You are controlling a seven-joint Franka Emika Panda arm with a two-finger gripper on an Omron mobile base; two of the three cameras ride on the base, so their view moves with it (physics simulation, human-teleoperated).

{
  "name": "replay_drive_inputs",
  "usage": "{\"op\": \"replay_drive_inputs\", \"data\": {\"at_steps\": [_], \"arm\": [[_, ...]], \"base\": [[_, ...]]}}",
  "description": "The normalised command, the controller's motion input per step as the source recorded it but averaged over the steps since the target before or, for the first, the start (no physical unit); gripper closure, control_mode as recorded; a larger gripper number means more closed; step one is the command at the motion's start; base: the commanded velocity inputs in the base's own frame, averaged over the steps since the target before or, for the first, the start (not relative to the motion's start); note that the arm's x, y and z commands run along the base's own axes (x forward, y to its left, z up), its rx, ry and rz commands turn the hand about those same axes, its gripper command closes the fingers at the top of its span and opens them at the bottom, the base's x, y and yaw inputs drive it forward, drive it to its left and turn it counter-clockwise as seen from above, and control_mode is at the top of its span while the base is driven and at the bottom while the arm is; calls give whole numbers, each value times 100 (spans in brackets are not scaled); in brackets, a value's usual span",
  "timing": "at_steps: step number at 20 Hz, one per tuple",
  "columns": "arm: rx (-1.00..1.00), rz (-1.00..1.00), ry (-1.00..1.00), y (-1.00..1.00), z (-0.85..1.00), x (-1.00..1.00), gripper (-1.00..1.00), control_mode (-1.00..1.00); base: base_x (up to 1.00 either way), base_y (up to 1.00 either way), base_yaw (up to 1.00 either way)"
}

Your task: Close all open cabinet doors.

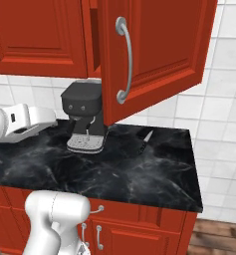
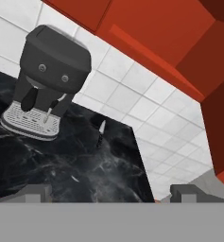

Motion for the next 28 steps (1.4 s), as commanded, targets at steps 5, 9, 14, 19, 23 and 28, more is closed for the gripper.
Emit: {"op": "replay_drive_inputs", "data": {"at_steps": [5,9,14,19,23,28], "arm": [[0,0,-8,4,0,-35,-100,-100],[0,-3,-28,17,-7,-98,-100,-100],[1,-1,-23,1,0,-94,-100,-100],[3,0,-18,-39,0,-67,-100,-100],[6,5,-14,-74,0,-23,-100,-100],[14,10,-5,-95,-15,0,-100,-100]], "base": [[-12,0,0],[0,0,0],[0,0,0],[0,0,0],[0,0,0],[0,0,0]]}}
